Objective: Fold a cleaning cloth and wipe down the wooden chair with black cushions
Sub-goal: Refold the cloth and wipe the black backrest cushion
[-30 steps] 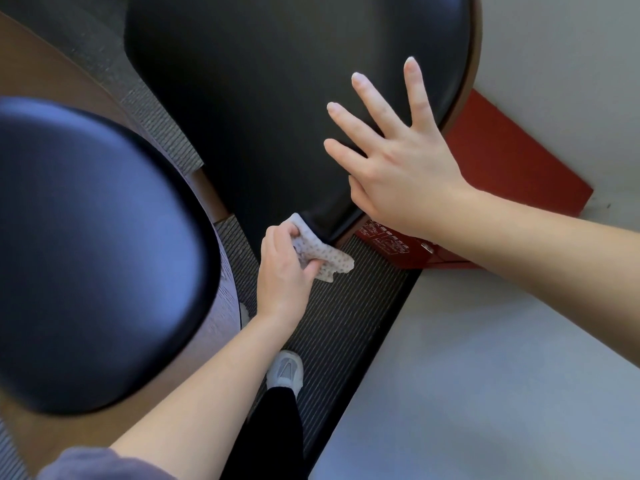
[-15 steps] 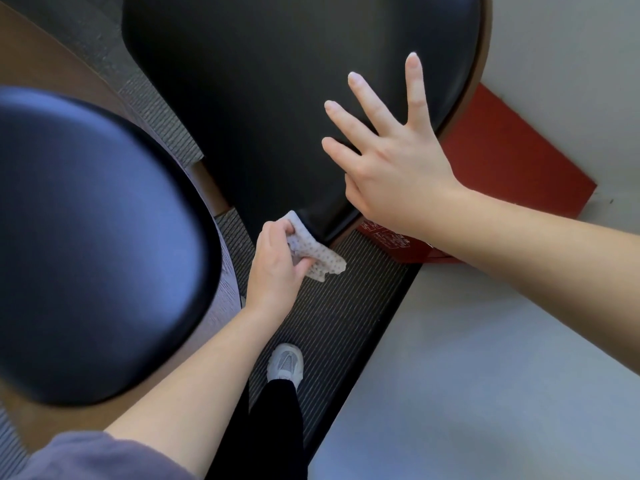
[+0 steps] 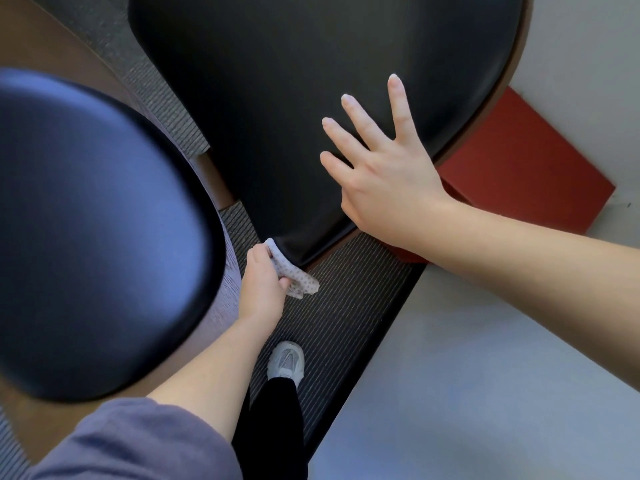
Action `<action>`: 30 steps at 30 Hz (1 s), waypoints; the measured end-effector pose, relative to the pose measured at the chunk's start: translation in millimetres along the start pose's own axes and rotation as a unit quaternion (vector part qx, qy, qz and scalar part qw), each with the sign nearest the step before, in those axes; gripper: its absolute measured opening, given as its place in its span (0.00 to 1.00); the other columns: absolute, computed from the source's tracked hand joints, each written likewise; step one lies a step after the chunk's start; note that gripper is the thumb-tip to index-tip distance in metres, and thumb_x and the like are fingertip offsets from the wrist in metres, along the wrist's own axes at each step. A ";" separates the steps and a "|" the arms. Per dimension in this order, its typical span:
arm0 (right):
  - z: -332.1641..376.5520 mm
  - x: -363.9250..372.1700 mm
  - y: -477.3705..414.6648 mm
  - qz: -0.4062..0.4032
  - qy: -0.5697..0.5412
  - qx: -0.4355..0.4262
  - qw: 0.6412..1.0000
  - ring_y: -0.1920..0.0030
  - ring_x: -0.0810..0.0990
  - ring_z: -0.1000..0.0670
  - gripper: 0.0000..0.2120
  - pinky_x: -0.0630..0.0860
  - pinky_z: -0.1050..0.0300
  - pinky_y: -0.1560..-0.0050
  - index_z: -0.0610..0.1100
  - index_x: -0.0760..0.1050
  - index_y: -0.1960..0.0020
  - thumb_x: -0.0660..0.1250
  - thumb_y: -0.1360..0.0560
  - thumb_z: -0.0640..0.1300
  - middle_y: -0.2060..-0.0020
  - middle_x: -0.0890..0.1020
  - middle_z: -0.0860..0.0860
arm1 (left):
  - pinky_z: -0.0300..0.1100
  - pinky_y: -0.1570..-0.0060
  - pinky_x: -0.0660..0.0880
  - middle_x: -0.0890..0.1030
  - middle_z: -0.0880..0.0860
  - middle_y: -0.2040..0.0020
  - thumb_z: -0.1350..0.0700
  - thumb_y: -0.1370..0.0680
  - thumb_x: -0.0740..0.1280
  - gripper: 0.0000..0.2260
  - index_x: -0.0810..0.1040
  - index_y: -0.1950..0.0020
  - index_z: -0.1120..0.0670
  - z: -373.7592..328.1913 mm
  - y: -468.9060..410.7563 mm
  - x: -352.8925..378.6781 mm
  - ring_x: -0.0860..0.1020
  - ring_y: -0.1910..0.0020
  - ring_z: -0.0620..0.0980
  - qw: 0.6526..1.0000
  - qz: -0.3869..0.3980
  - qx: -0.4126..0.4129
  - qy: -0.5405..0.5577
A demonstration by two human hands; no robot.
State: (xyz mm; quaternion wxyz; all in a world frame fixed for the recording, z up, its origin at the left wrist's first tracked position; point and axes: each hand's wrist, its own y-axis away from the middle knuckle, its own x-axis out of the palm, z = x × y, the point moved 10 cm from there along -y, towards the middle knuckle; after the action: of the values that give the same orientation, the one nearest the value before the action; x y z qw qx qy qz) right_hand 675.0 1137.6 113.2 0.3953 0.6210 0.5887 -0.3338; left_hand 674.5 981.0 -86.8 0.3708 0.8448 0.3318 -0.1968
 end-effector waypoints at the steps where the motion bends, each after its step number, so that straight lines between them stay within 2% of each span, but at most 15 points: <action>1: 2.1 1.0 -0.8 0.004 0.002 0.000 1.000 0.25 0.60 0.35 0.19 0.40 0.26 0.32 0.43 0.77 0.38 0.58 0.23 0.49 0.28 0.70 0.42 | 0.42 0.50 0.71 0.70 0.52 0.40 0.68 0.26 0.69 0.20 0.67 0.39 0.55 3.0 1.1 0.4 0.73 0.46 0.49 1.000 -0.003 -0.012 0.008; 3: 3.7 2.4 -1.7 0.008 0.002 0.001 1.000 0.25 0.60 0.35 0.19 0.40 0.26 0.32 0.43 0.77 0.37 0.58 0.23 0.49 0.28 0.70 0.42 | 0.40 0.48 0.70 0.70 0.52 0.38 0.69 0.25 0.67 0.21 0.67 0.36 0.55 6.8 3.8 1.2 0.72 0.44 0.47 0.999 -0.011 -0.031 0.024; 7: 3.6 1.8 -1.9 0.004 -0.008 -0.003 1.000 0.26 0.61 0.35 0.19 0.42 0.25 0.32 0.42 0.77 0.37 0.58 0.23 0.48 0.29 0.71 0.41 | 0.41 0.41 0.71 0.69 0.55 0.33 0.71 0.24 0.64 0.25 0.64 0.29 0.58 21.1 3.0 6.3 0.73 0.36 0.52 0.993 -0.023 -0.101 0.058; 10: 3.3 2.6 -2.6 0.011 -0.004 -0.002 1.000 0.26 0.61 0.35 0.18 0.43 0.24 0.32 0.42 0.77 0.38 0.58 0.23 0.48 0.29 0.71 0.41 | 0.39 0.40 0.69 0.68 0.53 0.30 0.71 0.23 0.63 0.26 0.64 0.27 0.56 25.3 8.0 7.0 0.72 0.35 0.51 0.986 -0.029 -0.120 0.113; 12: 3.3 3.9 -3.0 0.020 -0.008 0.001 1.000 0.25 0.60 0.35 0.18 0.42 0.24 0.32 0.42 0.77 0.38 0.57 0.23 0.48 0.28 0.70 0.42 | 0.38 0.38 0.71 0.67 0.51 0.31 0.68 0.22 0.63 0.24 0.65 0.27 0.56 15.6 14.3 1.5 0.73 0.38 0.50 0.989 -0.045 -0.078 0.116; 14: 2.4 4.4 -2.9 0.024 -0.013 0.003 1.000 0.25 0.60 0.35 0.18 0.41 0.24 0.32 0.43 0.76 0.37 0.58 0.22 0.48 0.28 0.69 0.42 | 0.30 0.40 0.68 0.67 0.52 0.33 0.67 0.22 0.64 0.23 0.67 0.27 0.57 -6.1 17.5 -10.0 0.73 0.40 0.49 0.990 -0.076 -0.002 0.117; 16: 0.4 4.3 -2.6 0.025 -0.015 0.008 1.000 0.25 0.60 0.35 0.18 0.42 0.25 0.31 0.42 0.76 0.37 0.59 0.22 0.48 0.28 0.70 0.41 | 0.24 0.39 0.63 0.67 0.52 0.34 0.68 0.22 0.64 0.23 0.68 0.27 0.59 -39.1 16.1 -23.1 0.71 0.37 0.47 0.983 -0.104 0.086 0.125; 19: 0.5 5.3 -3.5 0.035 -0.010 0.013 0.999 0.25 0.60 0.35 0.19 0.42 0.25 0.31 0.43 0.76 0.36 0.60 0.23 0.48 0.28 0.70 0.42 | 0.27 0.31 0.55 0.65 0.55 0.28 0.64 0.20 0.62 0.24 0.63 0.24 0.60 -79.1 14.8 -26.0 0.62 0.29 0.44 0.974 -0.099 0.181 0.093; 21: 1.1 5.4 -4.8 0.048 -0.014 0.009 0.999 0.25 0.60 0.36 0.19 0.41 0.26 0.30 0.43 0.76 0.36 0.60 0.23 0.49 0.28 0.70 0.41 | 0.29 0.27 0.47 0.53 0.57 0.21 0.57 0.16 0.57 0.26 0.52 0.20 0.58 -80.5 12.0 -13.2 0.51 0.24 0.43 0.983 -0.050 0.160 0.077; 23: -0.1 6.7 -7.2 0.067 -0.012 0.001 0.998 0.25 0.60 0.36 0.20 0.40 0.27 0.30 0.44 0.76 0.34 0.60 0.23 0.50 0.28 0.69 0.41 | 0.39 0.23 0.41 0.40 0.56 0.20 0.54 0.15 0.52 0.28 0.40 0.20 0.56 -72.8 8.8 -0.1 0.39 0.22 0.46 0.990 0.012 0.088 0.113; 24: -1.3 6.9 -8.8 0.079 -0.009 -0.003 0.997 0.25 0.59 0.36 0.21 0.39 0.28 0.30 0.44 0.75 0.34 0.59 0.23 0.50 0.27 0.68 0.41 | 0.41 0.23 0.39 0.36 0.56 0.20 0.54 0.15 0.51 0.28 0.37 0.21 0.56 -76.0 8.1 2.3 0.36 0.22 0.47 0.988 0.026 0.079 0.129; 27: -5.1 10.7 -14.5 0.127 0.001 -0.016 0.992 0.23 0.54 0.38 0.23 0.37 0.30 0.29 0.46 0.70 0.28 0.54 0.21 0.52 0.24 0.62 0.42 | 0.30 0.29 0.33 0.31 0.49 0.24 0.53 0.16 0.50 0.29 0.35 0.22 0.54 -114.0 15.0 -4.7 0.31 0.24 0.44 0.978 0.017 0.165 0.126; 28: -6.7 12.2 -16.6 0.144 0.003 -0.021 0.989 0.22 0.51 0.38 0.24 0.37 0.30 0.29 0.47 0.67 0.26 0.52 0.20 0.53 0.23 0.59 0.42 | 0.30 0.29 0.33 0.30 0.48 0.24 0.51 0.17 0.48 0.29 0.34 0.22 0.54 -120.9 15.9 -4.8 0.31 0.24 0.44 0.976 0.019 0.186 0.112; 30: -11.0 13.0 -20.9 0.172 0.010 -0.031 0.985 0.22 0.46 0.39 0.26 0.36 0.31 0.29 0.49 0.60 0.23 0.48 0.19 0.55 0.21 0.53 0.43 | 0.36 0.25 0.36 0.33 0.51 0.22 0.48 0.20 0.45 0.30 0.35 0.22 0.55 -110.9 10.3 -1.3 0.33 0.23 0.45 0.980 0.023 0.176 0.087</action>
State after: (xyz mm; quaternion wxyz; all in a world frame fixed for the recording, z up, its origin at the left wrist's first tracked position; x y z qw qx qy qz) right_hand 654.8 1153.3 104.9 0.4599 0.7038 0.4872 -0.2360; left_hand 690.5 1059.2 -9.2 0.1903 0.9180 0.3037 -0.1697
